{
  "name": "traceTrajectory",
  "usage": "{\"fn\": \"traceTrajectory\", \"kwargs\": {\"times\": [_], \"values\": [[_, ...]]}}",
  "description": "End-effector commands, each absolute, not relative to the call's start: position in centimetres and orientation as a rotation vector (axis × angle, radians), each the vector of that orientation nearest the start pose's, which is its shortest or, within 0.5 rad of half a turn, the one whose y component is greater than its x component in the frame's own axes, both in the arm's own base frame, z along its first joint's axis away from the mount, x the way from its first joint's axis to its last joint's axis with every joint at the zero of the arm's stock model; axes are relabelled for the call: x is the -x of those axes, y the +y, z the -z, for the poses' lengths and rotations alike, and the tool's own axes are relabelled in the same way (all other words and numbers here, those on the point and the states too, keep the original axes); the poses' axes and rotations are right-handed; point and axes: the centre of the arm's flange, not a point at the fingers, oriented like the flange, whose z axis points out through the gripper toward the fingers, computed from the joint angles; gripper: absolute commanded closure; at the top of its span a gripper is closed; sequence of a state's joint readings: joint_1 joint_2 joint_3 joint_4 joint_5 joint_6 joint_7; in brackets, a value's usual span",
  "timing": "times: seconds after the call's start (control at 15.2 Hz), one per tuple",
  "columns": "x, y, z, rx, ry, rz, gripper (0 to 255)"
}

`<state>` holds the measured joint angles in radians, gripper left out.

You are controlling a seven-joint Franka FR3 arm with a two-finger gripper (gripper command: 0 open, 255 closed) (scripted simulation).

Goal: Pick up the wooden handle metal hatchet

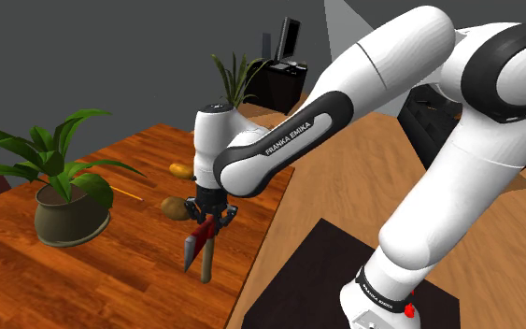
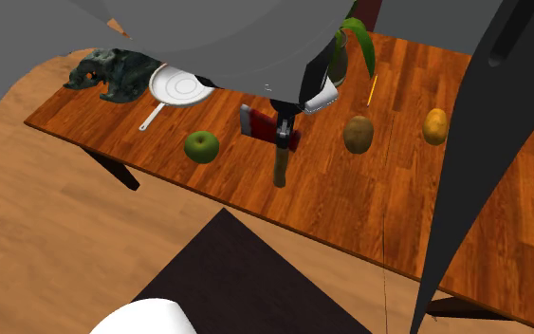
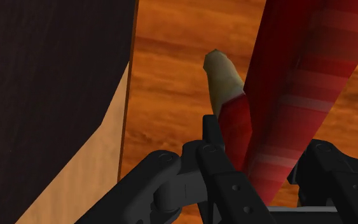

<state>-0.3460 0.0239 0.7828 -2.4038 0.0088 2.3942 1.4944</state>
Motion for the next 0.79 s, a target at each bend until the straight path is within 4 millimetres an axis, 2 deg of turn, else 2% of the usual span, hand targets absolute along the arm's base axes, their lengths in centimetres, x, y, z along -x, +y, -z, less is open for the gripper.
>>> {"fn": "traceTrajectory", "kwargs": {"times": [0.0,0.2,0.73], "values": [[-44.2,20.7,-30.3,2.716,1.598,-0.056,255],[-44.2,20.7,-30.4,2.716,1.598,-0.056,255],[-44.2,20.7,-34.6,2.716,1.598,-0.056,255]]}}
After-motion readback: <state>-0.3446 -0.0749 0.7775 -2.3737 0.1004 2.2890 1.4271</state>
